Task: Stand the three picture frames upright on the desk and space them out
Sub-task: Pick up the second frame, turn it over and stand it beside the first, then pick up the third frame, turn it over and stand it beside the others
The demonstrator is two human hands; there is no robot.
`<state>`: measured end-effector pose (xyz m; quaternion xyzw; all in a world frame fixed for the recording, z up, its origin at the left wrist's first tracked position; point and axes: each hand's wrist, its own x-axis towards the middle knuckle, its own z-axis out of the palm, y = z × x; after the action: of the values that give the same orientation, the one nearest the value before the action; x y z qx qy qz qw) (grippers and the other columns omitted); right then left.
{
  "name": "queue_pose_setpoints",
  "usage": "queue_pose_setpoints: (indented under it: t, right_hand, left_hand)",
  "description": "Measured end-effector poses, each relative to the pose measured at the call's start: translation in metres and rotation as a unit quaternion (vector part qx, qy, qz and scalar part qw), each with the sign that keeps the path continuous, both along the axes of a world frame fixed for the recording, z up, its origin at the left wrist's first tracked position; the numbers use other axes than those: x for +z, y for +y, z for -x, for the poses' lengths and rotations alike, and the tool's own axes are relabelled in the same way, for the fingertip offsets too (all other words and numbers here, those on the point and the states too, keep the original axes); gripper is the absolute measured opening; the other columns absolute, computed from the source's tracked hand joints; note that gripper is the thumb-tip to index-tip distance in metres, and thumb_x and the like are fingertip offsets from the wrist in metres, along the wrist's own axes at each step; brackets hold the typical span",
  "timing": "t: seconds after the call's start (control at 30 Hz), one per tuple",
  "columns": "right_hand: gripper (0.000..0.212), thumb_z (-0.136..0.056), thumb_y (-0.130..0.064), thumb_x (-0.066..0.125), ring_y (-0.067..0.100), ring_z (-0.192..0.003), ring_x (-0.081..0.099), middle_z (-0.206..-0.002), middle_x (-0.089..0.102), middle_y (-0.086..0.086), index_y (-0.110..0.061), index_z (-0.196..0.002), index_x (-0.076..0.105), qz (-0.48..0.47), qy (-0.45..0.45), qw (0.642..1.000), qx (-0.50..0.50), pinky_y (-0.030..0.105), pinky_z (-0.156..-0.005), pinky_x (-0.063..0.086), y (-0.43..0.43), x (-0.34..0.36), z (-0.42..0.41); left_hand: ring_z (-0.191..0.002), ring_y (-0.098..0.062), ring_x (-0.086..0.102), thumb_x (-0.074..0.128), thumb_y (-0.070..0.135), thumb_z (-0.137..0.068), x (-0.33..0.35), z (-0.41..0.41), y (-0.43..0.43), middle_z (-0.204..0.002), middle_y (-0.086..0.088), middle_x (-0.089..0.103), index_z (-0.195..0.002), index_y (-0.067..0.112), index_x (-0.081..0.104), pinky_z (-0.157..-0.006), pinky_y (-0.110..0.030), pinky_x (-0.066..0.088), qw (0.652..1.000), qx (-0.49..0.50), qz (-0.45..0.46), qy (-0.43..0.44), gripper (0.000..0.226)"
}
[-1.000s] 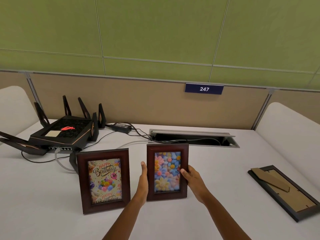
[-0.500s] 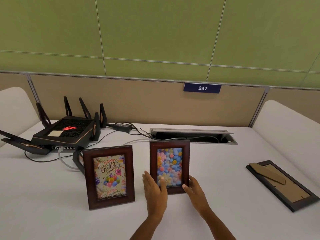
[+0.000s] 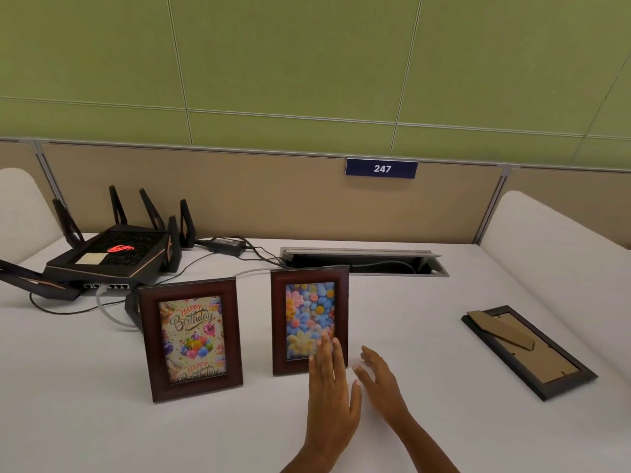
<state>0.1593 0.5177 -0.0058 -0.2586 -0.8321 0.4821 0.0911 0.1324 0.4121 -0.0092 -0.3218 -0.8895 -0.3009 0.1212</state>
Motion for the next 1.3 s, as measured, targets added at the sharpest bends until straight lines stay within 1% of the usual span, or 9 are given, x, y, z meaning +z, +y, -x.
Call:
queue_pose_setpoints:
  t: [0.17, 0.27, 0.33, 0.43, 0.53, 0.6, 0.8, 1.07, 1.3]
  right_hand:
    - [0.044, -0.093, -0.024, 0.042, 0.022, -0.133, 0.036, -0.146, 0.037, 0.008, -0.013, -0.135, 0.033, -0.056, -0.005, 0.998, -0.004, 0.033, -0.112, 0.026, 0.038, 0.008, -0.029]
    - [0.043, -0.093, -0.023, 0.041, 0.022, -0.133, 0.036, -0.143, 0.040, 0.010, -0.011, -0.134, 0.035, -0.102, -0.003, 0.995, -0.018, 0.033, -0.112, 0.026, 0.070, 0.011, -0.051]
    - [0.044, -0.094, -0.024, 0.039, 0.022, -0.135, 0.032, -0.145, 0.037, 0.011, -0.010, -0.136, 0.032, -0.140, -0.022, 0.990, -0.027, 0.036, -0.114, 0.022, 0.094, 0.011, -0.063]
    - [0.048, -0.096, -0.028, 0.034, 0.023, -0.142, 0.016, -0.152, 0.024, 0.011, -0.010, -0.139, 0.025, -0.216, -0.083, 0.972, -0.038, 0.038, -0.117, 0.010, 0.132, 0.013, -0.079]
    - [0.049, -0.095, -0.028, 0.036, 0.027, -0.143, 0.013, -0.152, 0.023, 0.014, -0.008, -0.139, 0.027, -0.287, -0.113, 0.950, -0.054, 0.041, -0.117, 0.012, 0.167, 0.016, -0.094]
    - [0.048, -0.092, -0.025, 0.044, 0.034, -0.137, 0.026, -0.145, 0.034, 0.021, -0.003, -0.134, 0.035, -0.322, -0.109, 0.938, -0.069, 0.045, -0.113, 0.023, 0.189, 0.020, -0.105]
    - [0.040, -0.087, -0.023, 0.052, 0.037, -0.122, 0.043, -0.130, 0.048, 0.023, -0.002, -0.121, 0.046, -0.329, -0.149, 0.924, -0.128, 0.050, -0.099, 0.042, 0.241, 0.026, -0.126]
    - [0.053, -0.092, -0.025, 0.041, 0.036, -0.137, 0.023, -0.149, 0.024, 0.022, -0.003, -0.138, 0.024, -0.132, -0.193, 0.952, -0.199, 0.050, -0.111, 0.023, 0.315, 0.030, -0.168]
    - [0.041, -0.093, -0.020, 0.043, 0.038, -0.120, 0.046, -0.128, 0.050, 0.026, 0.005, -0.125, 0.043, -0.087, -0.182, 0.963, -0.177, 0.039, -0.101, 0.037, 0.329, 0.042, -0.170]
  left_hand:
    - [-0.145, -0.011, -0.012, 0.006, 0.046, -0.094, -0.007, -0.014, 0.035, -0.159, -0.002, -0.006, -0.147, 0.017, -0.003, -0.114, -0.024, -0.016, 0.999, 0.001, 0.041, 0.008, 0.061]
    - [-0.130, -0.010, 0.047, 0.000, 0.046, -0.094, -0.008, -0.028, 0.061, -0.133, -0.007, 0.058, -0.146, 0.021, 0.016, -0.114, -0.022, 0.020, 0.993, -0.023, 0.076, -0.082, 0.059]
    - [-0.096, -0.013, 0.071, -0.004, 0.043, -0.094, -0.009, -0.035, 0.078, -0.105, -0.003, 0.075, -0.124, 0.019, 0.043, -0.084, -0.024, 0.053, 0.989, -0.020, 0.096, -0.112, 0.061]
    - [-0.083, -0.016, 0.074, -0.007, 0.041, -0.094, -0.016, -0.040, 0.099, -0.092, -0.004, 0.078, -0.096, 0.016, 0.072, -0.064, -0.027, 0.058, 0.981, -0.001, 0.157, -0.110, 0.083]
    - [-0.107, -0.031, 0.066, -0.024, 0.055, -0.083, -0.002, -0.047, 0.127, -0.115, -0.021, 0.068, -0.108, 0.004, 0.069, -0.084, -0.039, 0.054, 0.977, -0.001, 0.184, -0.108, 0.109]
    - [-0.140, -0.037, 0.026, -0.040, 0.070, -0.045, 0.012, -0.051, 0.147, -0.150, -0.027, 0.026, -0.141, -0.002, 0.029, -0.114, -0.045, 0.025, 0.962, -0.063, 0.191, -0.182, 0.138]
    - [-0.146, -0.028, -0.002, -0.045, 0.074, -0.004, 0.033, -0.072, 0.187, -0.158, -0.015, 0.003, -0.147, 0.006, 0.013, -0.119, -0.041, 0.004, 0.949, -0.086, 0.189, -0.238, 0.168]
    - [-0.146, -0.028, -0.010, 0.010, 0.053, -0.094, 0.053, -0.122, 0.260, -0.158, -0.013, 0.001, -0.145, 0.008, 0.022, -0.118, -0.044, -0.001, 0.902, -0.099, 0.163, -0.386, 0.069]
    - [-0.145, -0.029, -0.010, 0.022, 0.048, -0.096, 0.058, -0.125, 0.282, -0.158, -0.009, -0.009, -0.147, 0.006, 0.013, -0.120, -0.043, 0.002, 0.851, -0.082, 0.082, -0.513, 0.066]
